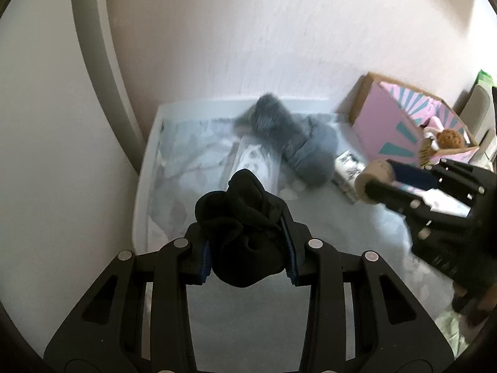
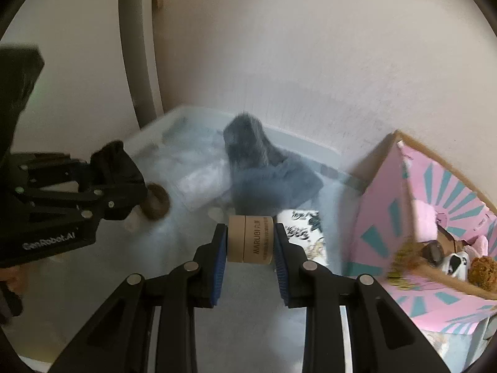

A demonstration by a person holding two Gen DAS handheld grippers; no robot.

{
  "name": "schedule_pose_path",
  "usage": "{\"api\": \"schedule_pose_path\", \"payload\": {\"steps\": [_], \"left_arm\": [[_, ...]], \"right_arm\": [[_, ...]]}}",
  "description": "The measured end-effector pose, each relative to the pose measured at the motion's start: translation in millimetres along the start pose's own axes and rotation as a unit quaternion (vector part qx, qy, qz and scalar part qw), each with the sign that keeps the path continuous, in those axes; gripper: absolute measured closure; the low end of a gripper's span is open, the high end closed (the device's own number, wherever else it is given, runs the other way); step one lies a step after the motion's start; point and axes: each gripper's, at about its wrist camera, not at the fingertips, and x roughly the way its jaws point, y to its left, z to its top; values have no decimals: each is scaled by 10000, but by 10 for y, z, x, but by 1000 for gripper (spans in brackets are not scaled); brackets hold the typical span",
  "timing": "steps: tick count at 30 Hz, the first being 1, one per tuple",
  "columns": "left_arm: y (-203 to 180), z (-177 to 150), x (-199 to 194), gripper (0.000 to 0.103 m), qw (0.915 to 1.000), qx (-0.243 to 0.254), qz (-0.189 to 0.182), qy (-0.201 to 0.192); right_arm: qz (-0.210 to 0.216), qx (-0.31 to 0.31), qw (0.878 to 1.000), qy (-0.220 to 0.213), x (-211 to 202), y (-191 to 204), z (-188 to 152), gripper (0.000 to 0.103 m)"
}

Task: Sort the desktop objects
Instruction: 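Carry the black sock and wooden cylinder into the box and open both tools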

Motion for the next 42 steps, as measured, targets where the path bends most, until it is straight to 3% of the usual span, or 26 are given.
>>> {"api": "schedule_pose_path", "payload": {"steps": [10,17,22,27,35,42], "left_arm": [[-160,600,-619,70,9990,91,-344,-287],[-753,1242,-694,70,9933,625,-831,-498],[-1455,1569,-397,70,9848,1057,-1349,-298],[-2035,1699,51,70,9778,1220,-1704,32],[-2690,1559,634,70,9723,1443,-1741,592],[-2838,1434,803,70,9724,1460,-1641,790]], "right_arm": [[257,635,9976,-95,-825,-848,387,77],[-24,702,9975,-77,-1248,-1611,549,77],[-187,882,9959,104,-1359,-2134,507,77],[-293,1022,9936,377,-1309,-2569,330,77],[-148,1206,9899,724,-1097,-2912,-17,77],[41,1235,9887,850,-942,-3044,-150,77]]}}
